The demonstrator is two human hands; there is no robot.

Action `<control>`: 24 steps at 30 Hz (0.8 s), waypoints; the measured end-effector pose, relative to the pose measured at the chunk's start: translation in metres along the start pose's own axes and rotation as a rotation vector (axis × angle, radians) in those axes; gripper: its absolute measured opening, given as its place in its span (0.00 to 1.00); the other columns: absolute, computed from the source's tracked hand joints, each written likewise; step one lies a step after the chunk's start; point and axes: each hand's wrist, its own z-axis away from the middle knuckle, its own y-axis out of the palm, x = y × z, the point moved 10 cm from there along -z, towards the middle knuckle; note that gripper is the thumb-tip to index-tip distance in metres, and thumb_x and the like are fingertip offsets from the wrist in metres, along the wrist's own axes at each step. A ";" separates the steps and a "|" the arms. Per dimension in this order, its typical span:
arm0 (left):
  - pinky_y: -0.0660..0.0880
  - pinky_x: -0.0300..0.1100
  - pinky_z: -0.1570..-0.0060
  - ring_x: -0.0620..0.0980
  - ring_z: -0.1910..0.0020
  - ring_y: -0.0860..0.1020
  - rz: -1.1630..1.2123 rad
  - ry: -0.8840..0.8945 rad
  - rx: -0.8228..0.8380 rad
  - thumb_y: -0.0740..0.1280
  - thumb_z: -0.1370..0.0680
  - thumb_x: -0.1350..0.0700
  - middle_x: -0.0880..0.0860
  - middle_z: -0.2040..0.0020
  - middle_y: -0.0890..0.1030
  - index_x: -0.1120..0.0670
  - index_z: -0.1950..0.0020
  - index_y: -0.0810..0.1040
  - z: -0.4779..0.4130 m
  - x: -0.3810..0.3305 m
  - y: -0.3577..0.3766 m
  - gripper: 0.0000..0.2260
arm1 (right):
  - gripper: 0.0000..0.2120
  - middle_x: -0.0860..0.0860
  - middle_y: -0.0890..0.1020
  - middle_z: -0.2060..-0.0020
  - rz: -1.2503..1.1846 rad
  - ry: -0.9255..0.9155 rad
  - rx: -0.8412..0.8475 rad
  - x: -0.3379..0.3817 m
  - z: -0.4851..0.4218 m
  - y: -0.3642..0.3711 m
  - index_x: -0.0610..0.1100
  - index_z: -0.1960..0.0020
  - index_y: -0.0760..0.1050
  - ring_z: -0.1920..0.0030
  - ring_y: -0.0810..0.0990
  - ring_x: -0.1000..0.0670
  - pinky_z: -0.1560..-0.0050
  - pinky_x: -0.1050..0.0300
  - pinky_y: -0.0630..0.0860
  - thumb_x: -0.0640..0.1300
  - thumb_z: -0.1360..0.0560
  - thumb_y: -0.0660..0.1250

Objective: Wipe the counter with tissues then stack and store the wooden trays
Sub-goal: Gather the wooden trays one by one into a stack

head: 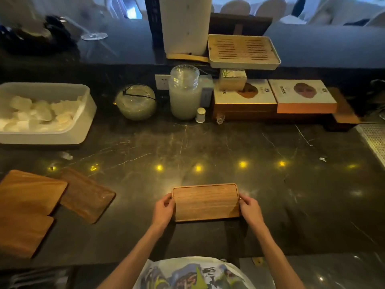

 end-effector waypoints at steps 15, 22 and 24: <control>0.65 0.48 0.31 0.49 0.33 0.63 -0.620 0.371 -0.033 0.63 0.21 0.57 0.53 0.30 0.64 0.49 0.26 0.64 0.029 -0.020 0.013 0.23 | 0.23 0.46 0.72 0.34 0.477 -0.244 -0.069 0.004 0.017 0.015 0.49 0.27 0.67 0.32 0.68 0.46 0.32 0.47 0.68 0.44 0.21 0.63; 0.46 0.69 0.28 0.58 0.22 0.48 -1.078 0.320 0.055 0.57 0.19 0.44 0.50 0.20 0.46 0.40 0.23 0.54 0.039 0.017 0.031 0.26 | 0.34 0.52 0.46 0.20 0.729 -0.160 0.172 -0.034 0.031 0.045 0.59 0.21 0.42 0.23 0.40 0.35 0.28 0.29 0.47 0.57 0.20 0.58; 0.45 0.72 0.29 0.59 0.22 0.47 -1.081 0.288 0.080 0.55 0.19 0.42 0.48 0.19 0.43 0.38 0.22 0.51 0.037 0.024 0.030 0.26 | 0.34 0.51 0.46 0.20 0.719 -0.152 0.184 -0.035 0.032 0.046 0.59 0.22 0.41 0.23 0.39 0.34 0.28 0.28 0.45 0.57 0.20 0.58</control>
